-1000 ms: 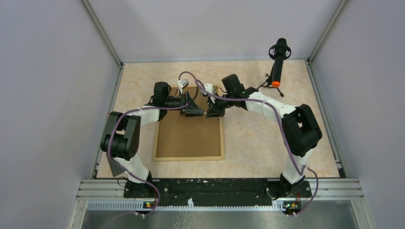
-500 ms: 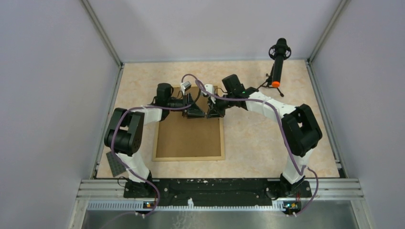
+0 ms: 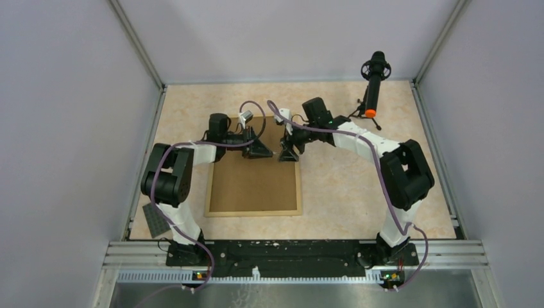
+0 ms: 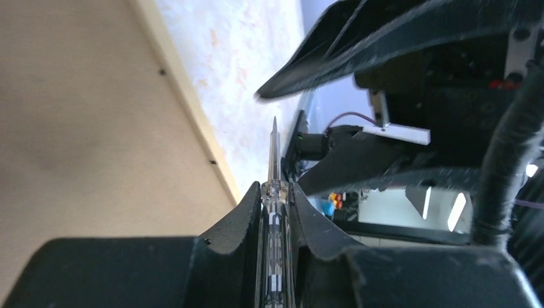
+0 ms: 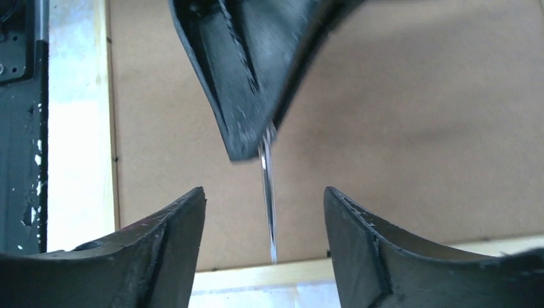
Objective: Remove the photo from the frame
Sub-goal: Adjust the screwdriver, then release the photo frame item from the photo frame.
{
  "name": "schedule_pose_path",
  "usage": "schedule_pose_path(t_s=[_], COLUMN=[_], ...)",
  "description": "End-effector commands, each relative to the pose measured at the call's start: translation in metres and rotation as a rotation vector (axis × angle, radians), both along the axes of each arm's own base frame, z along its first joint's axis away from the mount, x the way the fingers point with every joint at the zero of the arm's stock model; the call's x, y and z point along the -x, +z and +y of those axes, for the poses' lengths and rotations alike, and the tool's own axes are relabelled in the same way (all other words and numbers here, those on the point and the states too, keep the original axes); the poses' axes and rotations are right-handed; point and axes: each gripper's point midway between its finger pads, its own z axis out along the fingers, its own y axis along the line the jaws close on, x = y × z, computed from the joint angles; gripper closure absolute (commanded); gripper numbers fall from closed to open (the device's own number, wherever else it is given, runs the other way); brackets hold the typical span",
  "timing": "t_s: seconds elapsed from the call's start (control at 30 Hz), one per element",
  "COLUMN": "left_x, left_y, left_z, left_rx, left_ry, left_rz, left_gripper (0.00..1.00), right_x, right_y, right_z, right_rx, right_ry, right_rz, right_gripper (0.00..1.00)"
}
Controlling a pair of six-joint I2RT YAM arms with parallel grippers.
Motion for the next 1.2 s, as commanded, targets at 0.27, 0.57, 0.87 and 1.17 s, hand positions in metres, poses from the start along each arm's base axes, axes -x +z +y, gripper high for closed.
schedule_pose_path(t_s=[0.27, 0.57, 0.87, 1.17], left_x=[-0.031, -0.055, -0.049, -0.038], left_y=[-0.052, -0.069, -0.078, -0.08], left_z=[0.014, -0.002, -0.01, -0.012], left_rx=[-0.098, -0.171, -0.166, -0.176], left_ry=[0.12, 0.126, 0.071, 0.048], left_rz=[-0.084, -0.159, -0.122, -0.091], left_gripper=[1.0, 1.0, 1.0, 1.0], right_x=[-0.035, -0.044, -0.057, -0.051], right_y=[-0.044, -0.08, -0.08, -0.085], right_z=[-0.093, -0.103, -0.088, -0.077], right_rx=[0.166, 0.239, 0.207, 0.227], right_ry=[-0.244, -0.226, -0.206, -0.175], right_rz=[-0.002, -0.038, -0.017, -0.016], right_gripper=[0.4, 0.49, 0.52, 0.54])
